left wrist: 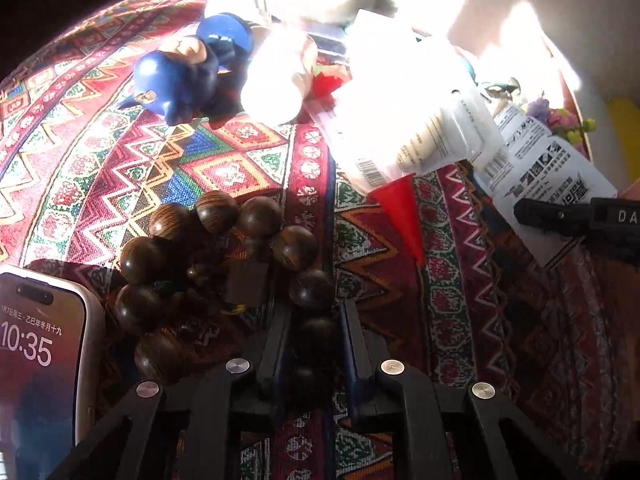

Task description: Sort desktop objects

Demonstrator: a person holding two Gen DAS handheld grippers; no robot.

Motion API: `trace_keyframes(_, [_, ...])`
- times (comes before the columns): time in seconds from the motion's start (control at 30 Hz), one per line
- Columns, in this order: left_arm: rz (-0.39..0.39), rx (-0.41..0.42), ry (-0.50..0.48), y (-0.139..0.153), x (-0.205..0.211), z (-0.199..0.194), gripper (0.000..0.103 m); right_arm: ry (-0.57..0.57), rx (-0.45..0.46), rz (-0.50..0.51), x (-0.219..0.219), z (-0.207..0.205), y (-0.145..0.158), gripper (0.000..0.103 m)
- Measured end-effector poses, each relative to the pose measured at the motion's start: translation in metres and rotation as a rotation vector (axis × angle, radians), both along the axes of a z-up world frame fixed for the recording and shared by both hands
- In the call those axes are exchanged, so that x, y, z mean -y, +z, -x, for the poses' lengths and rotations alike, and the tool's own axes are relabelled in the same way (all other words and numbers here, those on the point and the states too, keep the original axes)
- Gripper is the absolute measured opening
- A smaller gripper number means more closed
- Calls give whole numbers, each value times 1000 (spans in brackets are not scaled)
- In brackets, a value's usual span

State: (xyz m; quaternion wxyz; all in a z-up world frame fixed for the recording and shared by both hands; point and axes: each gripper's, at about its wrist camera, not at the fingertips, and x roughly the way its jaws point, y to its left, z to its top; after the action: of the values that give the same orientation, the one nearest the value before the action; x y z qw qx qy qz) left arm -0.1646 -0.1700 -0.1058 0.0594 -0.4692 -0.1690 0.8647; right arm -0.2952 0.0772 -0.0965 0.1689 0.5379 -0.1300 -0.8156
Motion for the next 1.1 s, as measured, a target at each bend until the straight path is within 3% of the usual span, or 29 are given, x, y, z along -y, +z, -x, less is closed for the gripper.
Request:
trace_keyframes(0.27, [-169, -110, -48, 40, -4, -24, 17, -41, -21, 96, -24, -14, 24, 0])
trace_keyframes(0.5, [-295, -172, -73, 68, -22, -37, 17, -56, -119, 148, -49, -40, 70, 0])
trace_keyframes(0.67, [-160, -90, -91, 56, -58, -39, 17, -47, -200, 150, -66, -66, 101, 0])
trace_keyframes(0.73, [-61, -43, -70, 39, -65, -39, 17, -49, -215, 150, -72, -73, 108, 0])
trace_keyframes(0.83, [20, 32, -42, 10, -65, -34, 17, -58, -223, 154, -83, -80, 113, 0])
trace_keyframes(0.93, [-17, 68, -24, -7, -57, -27, 33, -60, -216, 149, -90, -82, 111, 0])
trace_keyframes(1.0, [-48, 37, -48, -6, -59, -26, 62, -59, -208, 144, -93, -83, 108, 0])
trace_keyframes(1.03, [-24, 25, -62, -6, -64, -26, 64, -60, -205, 141, -95, -83, 107, 0])
trace_keyframes(1.07, [28, 13, -74, -5, -71, -26, 60, -60, -204, 137, -96, -84, 106, 0])
trace_keyframes(1.1, [77, 4, -80, -5, -76, -27, 45, -61, -202, 134, -97, -85, 106, 0])
